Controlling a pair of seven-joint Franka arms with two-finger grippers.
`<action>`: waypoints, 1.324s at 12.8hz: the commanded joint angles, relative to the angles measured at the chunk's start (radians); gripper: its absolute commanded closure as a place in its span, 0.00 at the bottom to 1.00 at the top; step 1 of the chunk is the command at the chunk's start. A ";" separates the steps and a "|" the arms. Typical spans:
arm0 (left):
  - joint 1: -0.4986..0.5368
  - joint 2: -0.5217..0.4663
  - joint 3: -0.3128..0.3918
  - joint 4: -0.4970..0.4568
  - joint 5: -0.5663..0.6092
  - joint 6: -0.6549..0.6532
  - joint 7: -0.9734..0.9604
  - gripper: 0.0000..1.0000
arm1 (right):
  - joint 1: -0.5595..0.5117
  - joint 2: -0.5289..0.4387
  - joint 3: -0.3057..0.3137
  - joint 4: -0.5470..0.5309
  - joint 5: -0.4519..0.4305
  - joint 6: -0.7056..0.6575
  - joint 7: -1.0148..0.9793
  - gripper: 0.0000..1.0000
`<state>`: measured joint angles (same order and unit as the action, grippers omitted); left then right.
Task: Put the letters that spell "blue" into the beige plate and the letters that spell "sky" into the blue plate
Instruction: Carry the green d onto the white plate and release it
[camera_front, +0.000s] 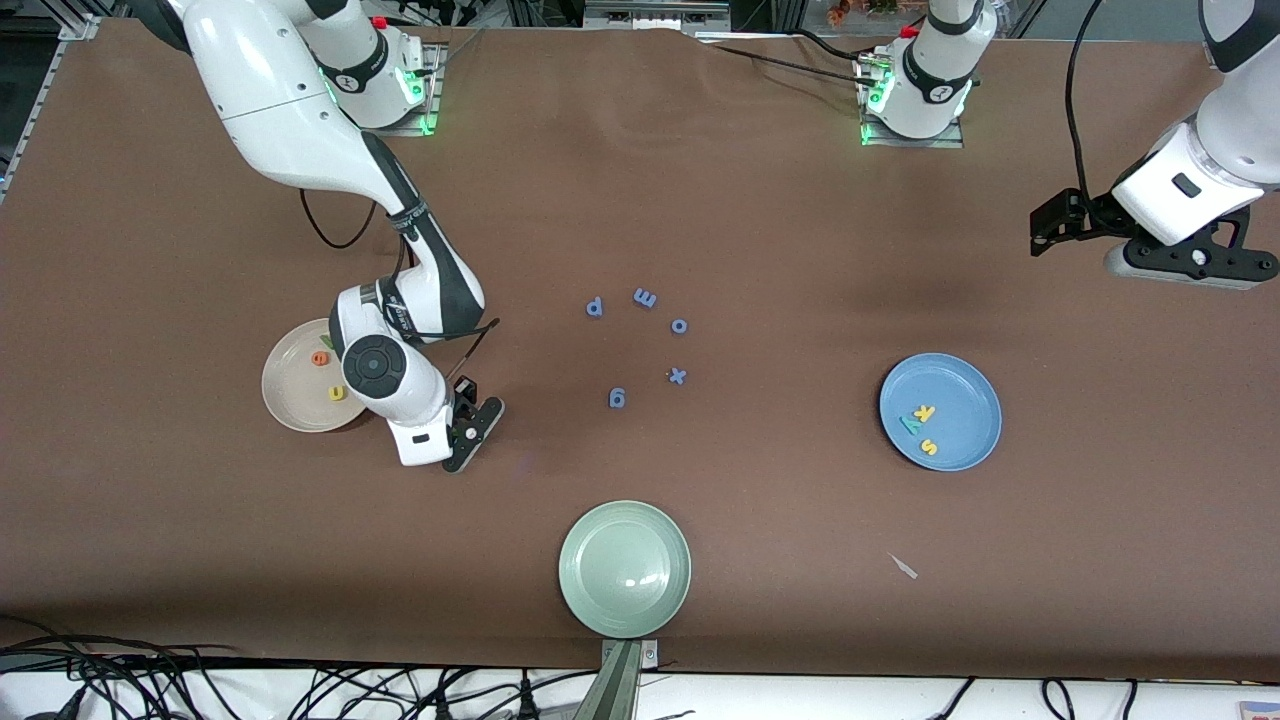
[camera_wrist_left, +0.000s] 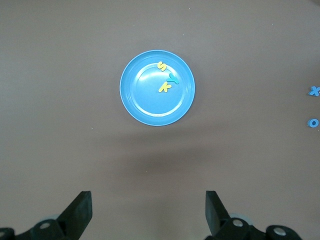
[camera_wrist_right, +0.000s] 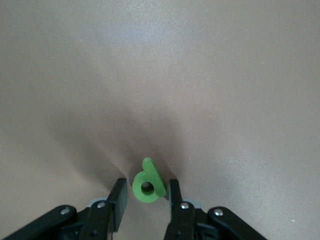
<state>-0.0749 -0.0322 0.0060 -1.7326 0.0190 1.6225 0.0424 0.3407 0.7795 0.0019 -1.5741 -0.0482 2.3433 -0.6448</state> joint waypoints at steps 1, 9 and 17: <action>0.007 -0.009 -0.003 -0.007 -0.025 -0.006 0.011 0.00 | 0.000 -0.025 0.003 -0.038 -0.012 0.014 -0.007 0.70; 0.001 -0.011 -0.009 -0.005 -0.027 -0.006 0.008 0.00 | -0.035 -0.055 0.000 -0.001 0.057 -0.084 -0.002 0.90; 0.001 -0.011 -0.009 -0.005 -0.027 -0.006 0.010 0.00 | -0.143 -0.149 -0.020 -0.003 0.080 -0.407 -0.010 0.90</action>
<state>-0.0768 -0.0322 -0.0018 -1.7326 0.0190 1.6225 0.0425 0.2297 0.6716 -0.0188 -1.5640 0.0140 2.0207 -0.6413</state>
